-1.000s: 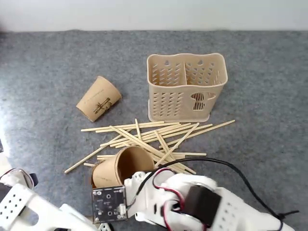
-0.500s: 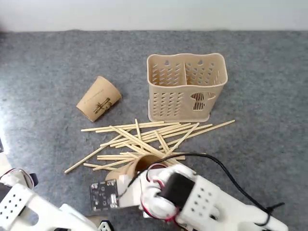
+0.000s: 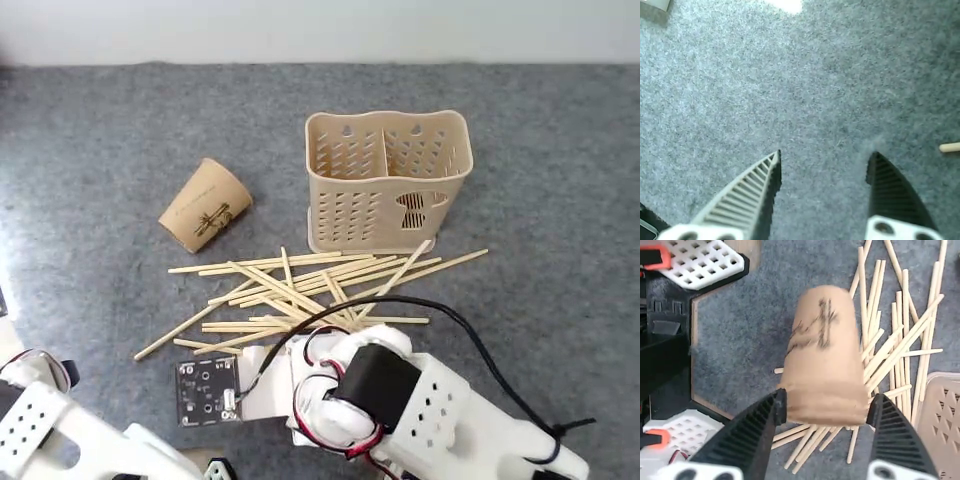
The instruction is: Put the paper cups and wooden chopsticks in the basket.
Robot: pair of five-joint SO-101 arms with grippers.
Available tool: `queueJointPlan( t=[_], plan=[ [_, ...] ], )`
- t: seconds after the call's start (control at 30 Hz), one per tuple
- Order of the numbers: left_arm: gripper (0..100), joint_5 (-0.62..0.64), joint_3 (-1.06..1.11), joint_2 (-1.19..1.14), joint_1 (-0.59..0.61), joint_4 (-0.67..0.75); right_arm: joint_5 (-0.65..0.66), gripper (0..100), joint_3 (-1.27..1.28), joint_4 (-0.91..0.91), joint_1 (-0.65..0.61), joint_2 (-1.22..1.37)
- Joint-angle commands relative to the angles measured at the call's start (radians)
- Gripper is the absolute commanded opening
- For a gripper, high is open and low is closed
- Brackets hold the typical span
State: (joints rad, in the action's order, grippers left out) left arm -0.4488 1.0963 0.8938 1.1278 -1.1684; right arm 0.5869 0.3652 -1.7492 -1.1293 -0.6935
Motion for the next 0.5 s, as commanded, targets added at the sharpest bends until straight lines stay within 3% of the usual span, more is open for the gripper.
queueJointPlan(
  t=[0.0,0.2,0.47],
  plan=[
    [27,-0.005,-0.007,0.011,0.006,0.011,-0.049,27.7,-0.046,-0.031,0.012,0.008],
    [27,-0.006,-0.007,0.011,0.008,0.011,-0.089,27.5,-0.052,-0.039,0.015,-0.005],
    [27,-0.011,0.008,0.014,0.008,0.018,-0.27,27.3,0.08,-0.042,0.038,-0.217]
  ],
)
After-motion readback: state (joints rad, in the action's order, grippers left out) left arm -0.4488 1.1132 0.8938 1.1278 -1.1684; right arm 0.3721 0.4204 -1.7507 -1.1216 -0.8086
